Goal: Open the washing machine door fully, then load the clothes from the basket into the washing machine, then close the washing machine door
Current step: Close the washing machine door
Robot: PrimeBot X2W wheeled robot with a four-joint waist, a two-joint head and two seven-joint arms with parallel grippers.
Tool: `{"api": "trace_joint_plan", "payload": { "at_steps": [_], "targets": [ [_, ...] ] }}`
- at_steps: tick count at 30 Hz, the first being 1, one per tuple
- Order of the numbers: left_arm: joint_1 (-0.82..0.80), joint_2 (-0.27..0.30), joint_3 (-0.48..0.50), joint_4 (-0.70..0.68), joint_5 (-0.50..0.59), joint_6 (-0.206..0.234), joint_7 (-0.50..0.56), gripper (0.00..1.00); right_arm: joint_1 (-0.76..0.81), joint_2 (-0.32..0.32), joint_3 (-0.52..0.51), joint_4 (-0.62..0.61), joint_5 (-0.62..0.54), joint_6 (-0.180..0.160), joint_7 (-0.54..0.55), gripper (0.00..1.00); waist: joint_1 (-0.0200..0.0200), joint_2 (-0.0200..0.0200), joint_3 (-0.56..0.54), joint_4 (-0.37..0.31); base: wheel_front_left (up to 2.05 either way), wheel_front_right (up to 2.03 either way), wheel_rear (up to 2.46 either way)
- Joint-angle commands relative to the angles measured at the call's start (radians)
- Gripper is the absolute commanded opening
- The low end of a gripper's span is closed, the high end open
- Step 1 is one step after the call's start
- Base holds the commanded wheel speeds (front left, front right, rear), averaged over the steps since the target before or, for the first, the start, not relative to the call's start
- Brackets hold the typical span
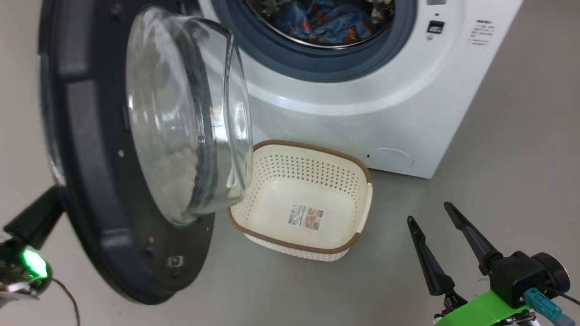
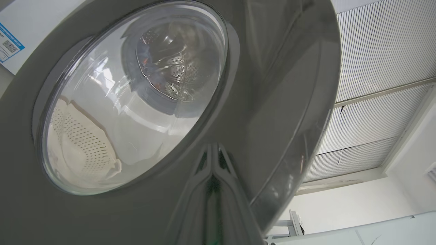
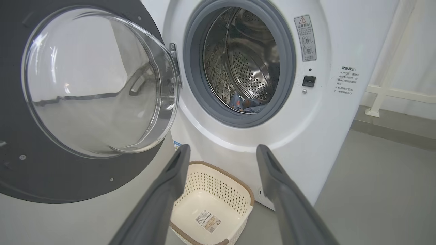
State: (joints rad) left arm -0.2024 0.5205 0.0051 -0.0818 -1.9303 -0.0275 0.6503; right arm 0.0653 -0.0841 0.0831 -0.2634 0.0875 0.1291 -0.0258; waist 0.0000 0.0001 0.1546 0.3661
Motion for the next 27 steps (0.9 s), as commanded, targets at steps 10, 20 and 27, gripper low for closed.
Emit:
{"api": "trace_joint_plan", "payload": {
  "at_steps": [10, 20, 27],
  "targets": [
    [-0.005, -0.013, -0.047, -0.130, 0.005, 0.032, 0.034, 0.00, -0.011, 0.019, 0.031, -0.014, -0.006, 0.002, -0.027, 1.00, 0.0000, -0.0001, -0.027, -0.121, 0.00, 0.00, 0.00],
    [-0.064, -0.063, -0.088, -0.119, 0.017, 0.066, 0.015, 0.00, -0.034, 0.029, 0.035, 0.004, 0.005, 0.002, -0.056, 1.00, 0.0000, -0.0001, 0.017, -0.249, 0.00, 0.00, 0.00],
    [-0.150, -0.101, -0.093, -0.052, 0.015, 0.067, -0.003, 0.00, -0.064, 0.032, 0.042, 0.028, 0.014, 0.002, -0.081, 1.00, 0.0000, -0.0001, 0.057, -0.346, 0.00, 0.00, 0.00]
  ]
}}
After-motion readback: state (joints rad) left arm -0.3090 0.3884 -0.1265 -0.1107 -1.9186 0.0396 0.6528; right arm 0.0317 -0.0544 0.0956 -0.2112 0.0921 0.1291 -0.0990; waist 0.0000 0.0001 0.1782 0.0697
